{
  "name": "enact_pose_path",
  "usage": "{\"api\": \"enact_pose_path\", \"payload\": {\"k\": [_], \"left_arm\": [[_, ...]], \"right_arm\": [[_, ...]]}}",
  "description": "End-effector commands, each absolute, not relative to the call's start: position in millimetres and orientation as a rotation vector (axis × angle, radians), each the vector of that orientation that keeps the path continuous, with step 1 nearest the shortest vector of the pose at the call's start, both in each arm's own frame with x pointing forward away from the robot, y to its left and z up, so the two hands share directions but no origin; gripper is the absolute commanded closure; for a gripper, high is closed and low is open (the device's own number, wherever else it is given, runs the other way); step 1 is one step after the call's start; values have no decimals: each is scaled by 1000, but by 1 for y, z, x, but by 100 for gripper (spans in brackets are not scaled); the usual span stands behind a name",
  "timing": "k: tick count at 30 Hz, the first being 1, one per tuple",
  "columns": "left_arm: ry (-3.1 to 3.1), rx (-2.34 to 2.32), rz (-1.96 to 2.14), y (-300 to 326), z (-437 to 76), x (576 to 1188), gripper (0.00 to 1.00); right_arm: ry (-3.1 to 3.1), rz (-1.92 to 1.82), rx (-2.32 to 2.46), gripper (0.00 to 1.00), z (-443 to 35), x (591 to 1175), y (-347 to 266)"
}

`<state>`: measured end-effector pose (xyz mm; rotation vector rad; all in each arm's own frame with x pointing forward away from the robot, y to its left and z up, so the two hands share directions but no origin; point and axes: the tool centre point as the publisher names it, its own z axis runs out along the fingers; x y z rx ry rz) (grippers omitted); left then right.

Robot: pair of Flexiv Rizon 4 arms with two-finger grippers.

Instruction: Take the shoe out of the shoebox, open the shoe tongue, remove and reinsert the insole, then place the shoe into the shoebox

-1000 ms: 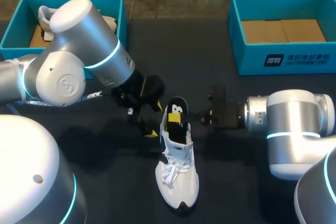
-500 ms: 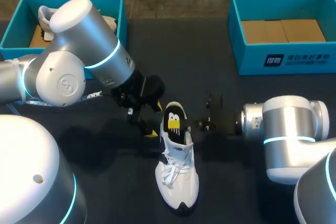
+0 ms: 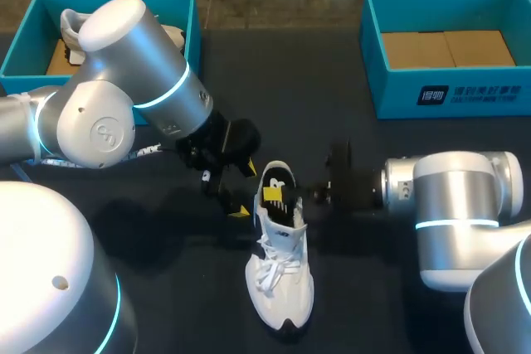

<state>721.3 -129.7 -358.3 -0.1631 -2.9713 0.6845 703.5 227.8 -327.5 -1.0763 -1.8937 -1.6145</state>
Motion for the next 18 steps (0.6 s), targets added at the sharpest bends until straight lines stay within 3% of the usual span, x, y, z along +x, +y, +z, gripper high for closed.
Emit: {"api": "enact_pose_path", "payload": {"k": [1,4,6,7,9,18], "left_arm": [[-2972,-163,686,-130,-360,721,0],[-2972,-163,686,-130,-360,721,0],[-2972,-163,686,-130,-360,721,0],[-2972,-163,686,-130,-360,721,0],[-2972,-163,686,-130,-360,721,0],[-2972,-163,686,-130,-360,721,0]], "right_arm": [[-1916,-1602,-1086,56,-319,707,227],[-1920,-1604,-1085,58,-320,713,224],[-1909,-1605,-1083,67,-322,717,223],[-1905,-1604,-1084,73,-324,719,223],[-1894,-1597,-1082,100,-327,723,223],[-1853,-1541,-1137,100,-342,709,228]]}}
